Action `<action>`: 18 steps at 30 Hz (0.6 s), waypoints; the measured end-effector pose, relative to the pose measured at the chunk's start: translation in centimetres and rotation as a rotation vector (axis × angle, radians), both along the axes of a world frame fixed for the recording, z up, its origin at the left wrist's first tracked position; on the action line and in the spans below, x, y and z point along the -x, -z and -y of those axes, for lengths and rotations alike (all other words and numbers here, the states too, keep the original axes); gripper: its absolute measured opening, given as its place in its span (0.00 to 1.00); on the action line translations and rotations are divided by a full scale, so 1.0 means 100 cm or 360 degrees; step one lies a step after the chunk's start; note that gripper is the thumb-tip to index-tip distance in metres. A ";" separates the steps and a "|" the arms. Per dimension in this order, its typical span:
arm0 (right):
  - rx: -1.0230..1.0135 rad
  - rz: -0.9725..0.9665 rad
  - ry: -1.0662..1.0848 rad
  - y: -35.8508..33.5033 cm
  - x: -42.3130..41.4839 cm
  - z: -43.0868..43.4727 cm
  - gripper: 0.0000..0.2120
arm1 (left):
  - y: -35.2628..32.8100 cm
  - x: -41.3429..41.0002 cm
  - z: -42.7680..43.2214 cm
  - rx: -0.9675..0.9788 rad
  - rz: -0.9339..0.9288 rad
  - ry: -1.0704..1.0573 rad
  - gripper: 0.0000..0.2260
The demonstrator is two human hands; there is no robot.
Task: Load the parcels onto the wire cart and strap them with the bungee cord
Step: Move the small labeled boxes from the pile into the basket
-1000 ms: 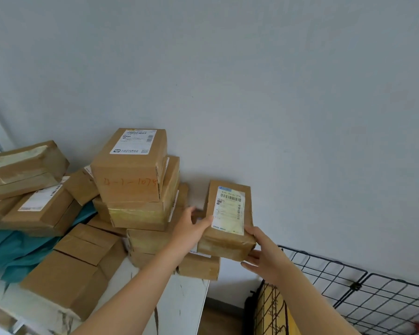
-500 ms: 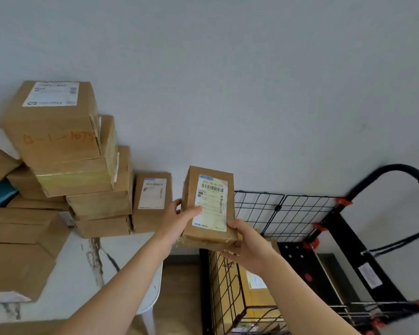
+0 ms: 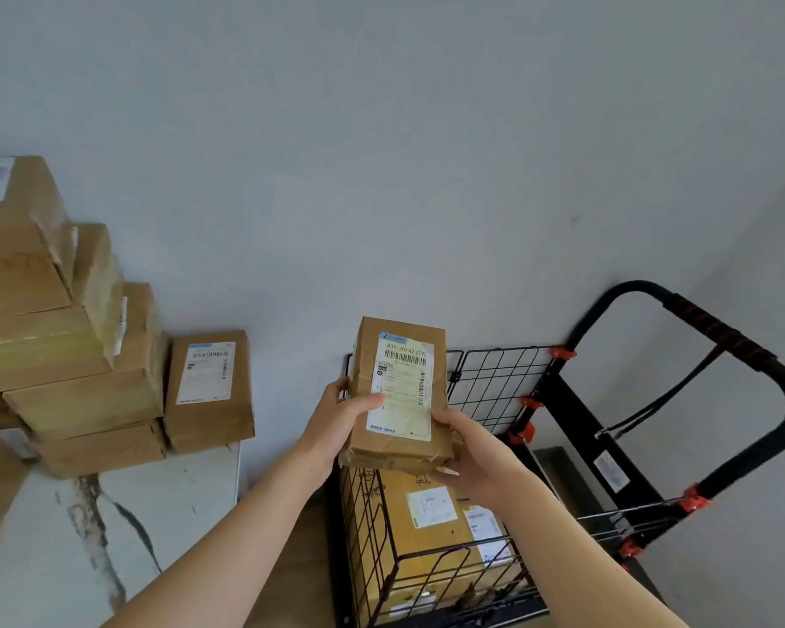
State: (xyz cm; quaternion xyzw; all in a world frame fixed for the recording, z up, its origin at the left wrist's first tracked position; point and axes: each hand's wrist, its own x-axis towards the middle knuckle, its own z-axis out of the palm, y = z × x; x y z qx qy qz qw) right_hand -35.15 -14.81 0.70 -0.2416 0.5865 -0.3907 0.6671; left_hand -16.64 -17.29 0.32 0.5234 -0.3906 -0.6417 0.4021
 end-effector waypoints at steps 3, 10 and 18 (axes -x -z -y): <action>-0.0008 0.0011 0.0001 0.004 0.024 0.007 0.14 | 0.003 0.023 0.007 -0.0014 -0.0029 0.0047 0.18; -0.0048 0.0041 -0.0025 0.027 0.099 0.056 0.17 | 0.015 0.095 0.045 -0.0048 0.0024 0.0057 0.21; -0.0130 0.0072 -0.0175 0.074 0.232 0.136 0.10 | 0.060 0.224 0.119 -0.0192 0.0205 0.0045 0.26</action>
